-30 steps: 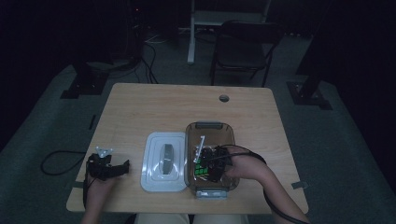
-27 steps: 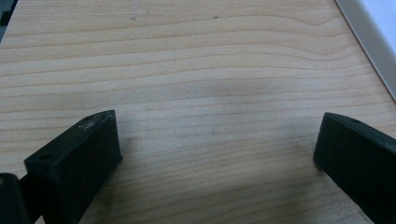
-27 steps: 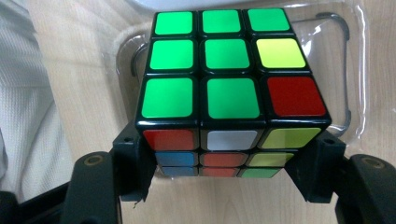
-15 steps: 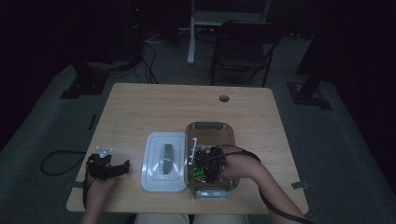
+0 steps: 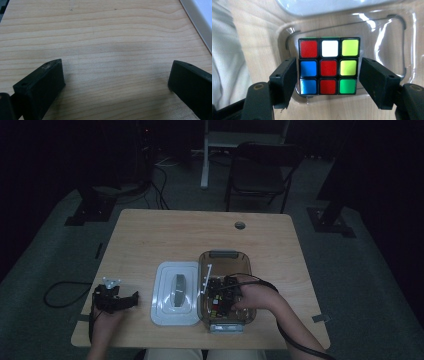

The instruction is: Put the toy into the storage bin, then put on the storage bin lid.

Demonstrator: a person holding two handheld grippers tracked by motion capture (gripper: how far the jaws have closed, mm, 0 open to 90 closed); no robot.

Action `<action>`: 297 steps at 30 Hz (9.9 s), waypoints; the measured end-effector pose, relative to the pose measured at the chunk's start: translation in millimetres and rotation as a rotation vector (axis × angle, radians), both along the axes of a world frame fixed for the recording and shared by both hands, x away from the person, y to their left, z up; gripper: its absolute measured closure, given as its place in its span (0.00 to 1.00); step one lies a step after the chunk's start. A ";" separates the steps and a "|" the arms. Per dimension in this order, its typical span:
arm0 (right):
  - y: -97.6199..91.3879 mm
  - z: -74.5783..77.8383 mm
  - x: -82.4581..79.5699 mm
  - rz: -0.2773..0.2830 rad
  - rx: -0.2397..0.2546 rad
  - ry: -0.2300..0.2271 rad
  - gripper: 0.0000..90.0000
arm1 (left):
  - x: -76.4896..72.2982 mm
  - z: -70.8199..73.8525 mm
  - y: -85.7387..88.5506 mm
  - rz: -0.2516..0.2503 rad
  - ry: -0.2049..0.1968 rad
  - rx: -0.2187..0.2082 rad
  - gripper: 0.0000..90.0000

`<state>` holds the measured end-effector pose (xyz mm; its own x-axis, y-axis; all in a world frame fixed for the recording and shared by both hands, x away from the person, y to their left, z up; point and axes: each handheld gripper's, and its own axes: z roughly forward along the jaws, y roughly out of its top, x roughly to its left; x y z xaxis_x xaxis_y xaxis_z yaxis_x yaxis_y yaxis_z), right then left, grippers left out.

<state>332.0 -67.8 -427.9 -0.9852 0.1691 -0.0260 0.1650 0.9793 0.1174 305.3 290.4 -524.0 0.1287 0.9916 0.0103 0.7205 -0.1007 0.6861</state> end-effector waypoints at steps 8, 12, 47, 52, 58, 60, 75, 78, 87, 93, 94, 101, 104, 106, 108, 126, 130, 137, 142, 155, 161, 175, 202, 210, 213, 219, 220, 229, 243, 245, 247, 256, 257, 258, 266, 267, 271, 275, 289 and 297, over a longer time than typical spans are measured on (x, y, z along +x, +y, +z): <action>-9.3 10.9 1.4 -0.031 0.092 -0.015 0.27 | 0.0 0.1 0.0 0.000 0.001 0.000 0.01; -15.4 15.4 1.0 -0.053 0.147 -0.024 0.26 | 0.0 0.1 0.0 0.000 0.001 0.000 0.01; -122.9 42.8 -17.8 -0.489 0.841 -0.315 0.15 | 0.0 0.0 0.0 0.001 0.001 -0.001 0.01; -137.0 36.2 -18.6 -0.552 0.848 -0.344 0.14 | -0.1 0.2 0.0 0.001 0.003 -0.001 0.01; -152.9 29.5 -19.9 -0.622 0.886 -0.372 0.13 | -0.1 0.2 0.1 0.000 0.004 0.000 0.01; -158.8 27.5 -20.8 -0.650 0.898 -0.382 0.13 | -0.1 0.2 0.1 0.001 0.003 -0.001 0.01; -197.5 -10.2 -26.1 -0.828 0.861 -0.482 0.14 | -0.7 0.3 0.0 -0.017 0.003 0.000 0.01; -204.2 -24.3 -26.9 -0.845 0.825 -0.516 0.14 | -0.9 0.3 -0.1 -0.013 0.002 0.001 0.01; -214.6 -59.4 -29.9 -0.912 0.760 -0.490 0.16 | -1.0 0.2 -0.3 -0.012 0.001 0.000 0.01; -217.7 -81.5 -29.7 -0.927 0.681 -0.459 0.16 | -1.3 0.2 -0.8 -0.006 0.001 -0.001 0.01; -218.7 -84.2 -29.5 -0.933 0.674 -0.458 0.15 | -1.4 0.1 -0.9 -0.004 0.001 -0.001 0.01; -230.6 -95.0 -25.7 -1.025 0.629 -0.474 0.15 | -1.6 0.1 -1.4 0.000 0.001 -0.001 0.01; -233.0 -97.2 -25.2 -1.057 0.582 -0.494 0.15 | -1.6 0.1 -1.3 0.000 0.001 -0.001 0.01; -235.0 -98.7 -24.6 -1.073 0.573 -0.481 0.15 | -1.6 0.1 -1.4 0.000 0.000 -0.001 0.01; -236.1 -99.4 -24.4 -1.084 0.577 -0.472 0.15 | -1.6 0.1 -1.4 0.000 0.000 -0.001 0.01; -236.0 -100.0 -23.1 -1.099 0.561 -0.466 0.14 | -1.7 0.0 -1.3 0.000 0.000 -0.001 0.01; -236.0 -100.1 -23.1 -1.099 0.561 -0.466 0.14 | -1.7 0.1 -1.3 0.000 0.001 -0.001 0.01; -235.9 -100.0 -23.1 -1.099 0.561 -0.466 0.14 | -1.9 0.6 -0.7 -0.006 0.005 0.000 0.01; -235.9 -100.0 -23.1 -1.099 0.561 -0.466 0.14 | -2.0 3.8 -3.8 -0.010 0.019 -0.013 0.01; -235.9 -100.0 -23.1 -1.099 0.561 -0.466 0.14 | -8.1 27.0 -27.4 -0.080 0.017 -0.011 0.01; -235.9 -100.0 -23.1 -1.099 0.561 -0.466 0.14 | -9.9 31.7 -39.5 -0.128 0.020 -0.011 0.01; -236.0 -100.0 -23.1 -1.099 0.561 -0.466 0.14 | -13.6 40.7 -62.3 -0.208 0.005 -0.024 0.02; -236.0 -100.0 -23.1 -1.099 0.561 -0.466 0.14 | -7.8 47.6 -113.7 -0.396 -0.026 -0.066 0.02; -236.0 -100.0 -23.1 -1.096 0.561 -0.465 0.14 | -2.8 45.2 -130.0 -0.426 -0.019 -0.076 0.02; -235.9 -100.1 -23.1 -1.096 0.562 -0.466 0.14 | 0.1 41.8 -136.6 -0.423 -0.015 -0.071 0.02; -235.6 -100.0 -23.4 -1.085 0.562 -0.463 0.14 | 3.8 31.4 -146.6 -0.414 -0.020 -0.081 0.05; -235.6 -100.0 -23.4 -1.086 0.562 -0.463 0.14 | 4.4 30.5 -147.2 -0.413 -0.019 -0.082 0.07; -235.5 -100.1 -23.4 -1.086 0.562 -0.464 0.14 | 10.2 21.5 -152.0 -0.394 -0.025 -0.064 0.22; -235.5 -100.1 -23.4 -1.086 0.562 -0.464 0.14 | 8.7 18.9 -147.7 -0.389 -0.050 -0.106 0.61; -235.5 -100.0 -23.4 -1.086 0.562 -0.463 0.14 | 9.0 19.5 -146.1 -0.385 -0.055 -0.114 0.61; -235.5 -100.0 -23.4 -1.086 0.562 -0.464 0.14 | 9.0 20.0 -145.0 -0.389 -0.061 -0.112 0.61; -235.5 -100.0 -23.4 -1.086 0.562 -0.464 0.14 | 9.9 22.2 -132.5 -0.323 -0.089 -0.150 0.72; -235.5 -100.0 -23.4 -1.086 0.562 -0.464 0.14 | 10.2 22.5 -130.7 -0.315 -0.093 -0.155 0.74; -235.5 -100.0 -23.4 -1.086 0.562 -0.464 0.14 | 10.6 23.5 -128.4 -0.316 -0.094 -0.161 0.75; -234.3 -100.0 -24.3 -1.084 0.562 -0.464 0.14 | 10.9 36.3 -111.5 -0.293 -0.121 -0.198 0.76; -234.3 -100.0 -24.3 -1.084 0.562 -0.464 0.14 | 10.7 37.7 -109.4 -0.287 -0.127 -0.201 0.76; -230.0 -99.8 -26.6 -1.080 0.564 -0.462 0.14 | 8.3 45.2 -102.0 -0.278 -0.143 -0.208 0.77; -217.2 -99.4 -28.0 -1.029 0.576 -0.442 0.14 | 6.0 54.7 -96.6 -0.277 -0.159 -0.215 0.77; -166.4 -91.8 -40.3 -0.879 0.653 -0.365 0.14 | -7.3 86.1 -85.7 -0.286 -0.213 -0.277 0.77; -146.4 -93.9 -45.6 -0.817 0.641 -0.346 0.15 | -13.9 105.9 -82.2 -0.299 -0.253 -0.287 0.77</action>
